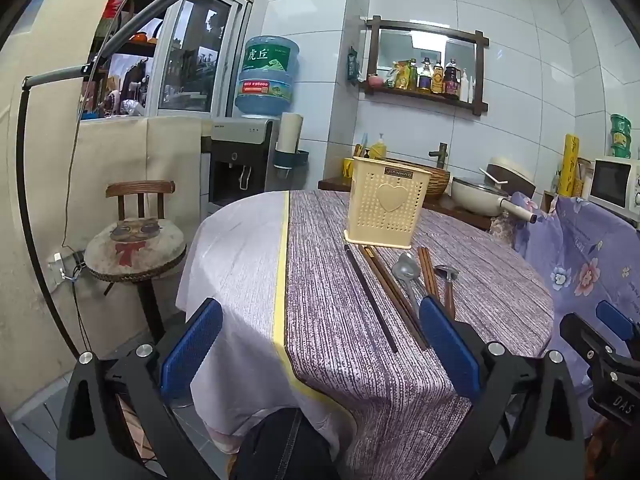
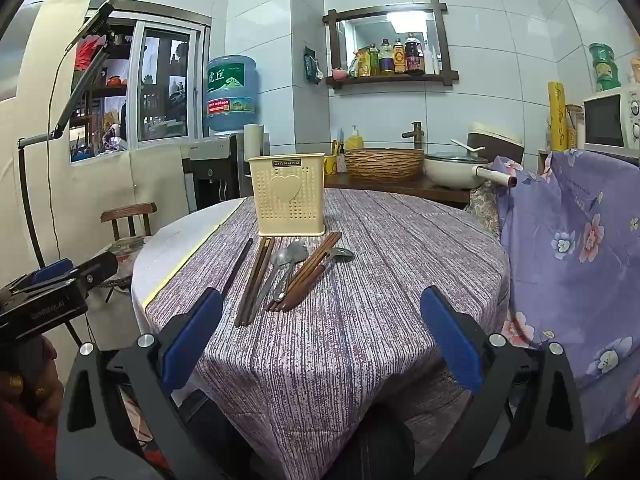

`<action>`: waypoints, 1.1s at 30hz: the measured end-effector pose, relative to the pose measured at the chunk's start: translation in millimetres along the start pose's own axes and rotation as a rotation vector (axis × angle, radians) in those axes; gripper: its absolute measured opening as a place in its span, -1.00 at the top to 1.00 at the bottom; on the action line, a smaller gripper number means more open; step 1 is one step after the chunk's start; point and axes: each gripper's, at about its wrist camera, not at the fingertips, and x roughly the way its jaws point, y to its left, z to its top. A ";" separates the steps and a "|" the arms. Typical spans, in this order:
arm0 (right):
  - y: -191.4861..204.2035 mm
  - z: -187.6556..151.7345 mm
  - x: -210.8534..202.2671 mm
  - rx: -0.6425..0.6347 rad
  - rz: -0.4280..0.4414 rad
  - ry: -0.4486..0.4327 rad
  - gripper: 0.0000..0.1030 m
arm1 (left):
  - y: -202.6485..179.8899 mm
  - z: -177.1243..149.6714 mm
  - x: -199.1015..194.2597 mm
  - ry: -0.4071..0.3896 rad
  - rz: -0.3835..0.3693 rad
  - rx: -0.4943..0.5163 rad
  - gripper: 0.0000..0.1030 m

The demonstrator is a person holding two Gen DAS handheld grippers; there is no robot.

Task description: Organize utensils

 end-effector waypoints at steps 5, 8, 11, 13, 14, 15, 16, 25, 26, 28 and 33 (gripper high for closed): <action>-0.4 -0.5 0.4 0.001 0.000 0.001 -0.90 | 1.0 0.1 2.3 -0.002 0.002 0.002 -0.90; -0.2 0.1 -0.8 -0.002 0.002 -0.002 -0.90 | 3.6 0.3 4.6 -0.004 0.002 -0.002 -0.90; -0.2 0.1 -0.6 -0.003 0.000 -0.002 -0.90 | -0.4 0.0 -0.1 -0.007 0.000 0.007 -0.90; -0.6 0.0 -0.5 -0.002 0.002 -0.002 -0.90 | -2.2 1.2 -2.6 -0.008 0.000 0.007 -0.90; -0.8 0.0 -0.3 -0.002 0.001 -0.002 -0.90 | -2.3 1.0 -2.4 -0.008 0.000 0.007 -0.90; -0.9 0.1 -0.1 -0.001 0.002 -0.002 -0.90 | -2.9 1.4 -2.8 -0.009 -0.001 0.007 -0.90; -0.8 -0.1 -0.3 -0.002 0.002 -0.002 -0.90 | -2.9 0.9 -2.2 -0.009 0.001 0.008 -0.90; -0.8 0.0 -0.1 -0.002 0.001 -0.002 -0.90 | -5.9 -1.9 -3.0 -0.008 -0.001 0.007 -0.90; -0.9 0.0 -0.2 -0.002 0.002 -0.003 -0.90 | -5.8 -1.8 -2.9 -0.008 -0.001 0.007 -0.90; -0.8 -0.1 0.0 -0.002 0.002 -0.003 -0.90 | -5.8 -1.6 -3.5 -0.007 -0.001 0.006 -0.90; -0.3 -0.8 0.4 -0.001 0.002 -0.003 -0.90 | -6.7 -1.5 -3.8 -0.008 0.000 0.008 -0.90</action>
